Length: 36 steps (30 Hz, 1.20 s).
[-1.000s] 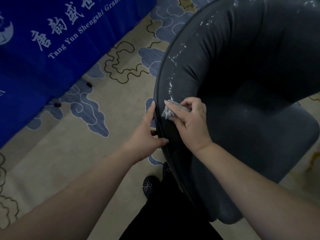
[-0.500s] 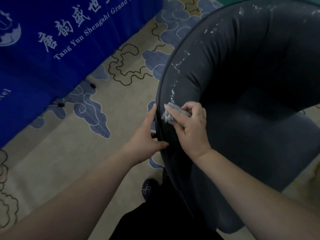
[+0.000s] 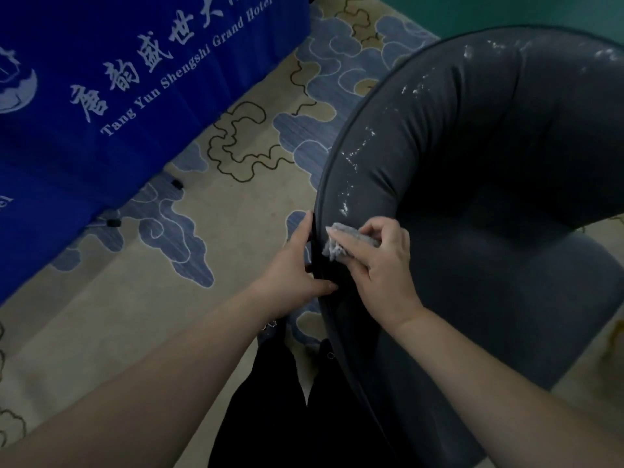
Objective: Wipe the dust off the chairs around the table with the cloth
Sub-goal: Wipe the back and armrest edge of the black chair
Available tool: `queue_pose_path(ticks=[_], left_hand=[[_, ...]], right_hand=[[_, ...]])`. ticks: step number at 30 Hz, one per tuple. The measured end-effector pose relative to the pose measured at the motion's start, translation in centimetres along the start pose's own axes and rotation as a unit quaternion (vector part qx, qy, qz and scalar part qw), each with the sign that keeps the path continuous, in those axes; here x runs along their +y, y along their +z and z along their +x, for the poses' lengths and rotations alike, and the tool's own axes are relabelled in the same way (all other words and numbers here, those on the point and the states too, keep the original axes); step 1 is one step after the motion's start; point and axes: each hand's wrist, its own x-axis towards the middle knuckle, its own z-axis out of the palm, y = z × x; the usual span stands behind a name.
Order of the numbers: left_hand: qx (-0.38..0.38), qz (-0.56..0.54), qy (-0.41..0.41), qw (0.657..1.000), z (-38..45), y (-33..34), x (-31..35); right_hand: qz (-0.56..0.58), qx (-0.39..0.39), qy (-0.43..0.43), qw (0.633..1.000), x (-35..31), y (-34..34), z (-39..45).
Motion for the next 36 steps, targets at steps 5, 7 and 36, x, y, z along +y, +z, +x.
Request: queue_pose_path(ticks=[5,7,36], left_hand=[[-0.036,-0.017,-0.004,0.999,1.8,-1.4,0.3],[-0.051,-0.022,-0.008,0.998,2.7,-2.2,0.5],[-0.161,0.045,-0.014,0.986,8.9,-6.5,3.4]], right_hand=[[-0.032,0.016,0.046,0.998,-0.5,0.5,5.8],[-0.031,0.02,0.051,0.998,-0.5,0.5,5.0],[-0.063,0.016,0.131,0.989,-2.6,0.1,9.5]])
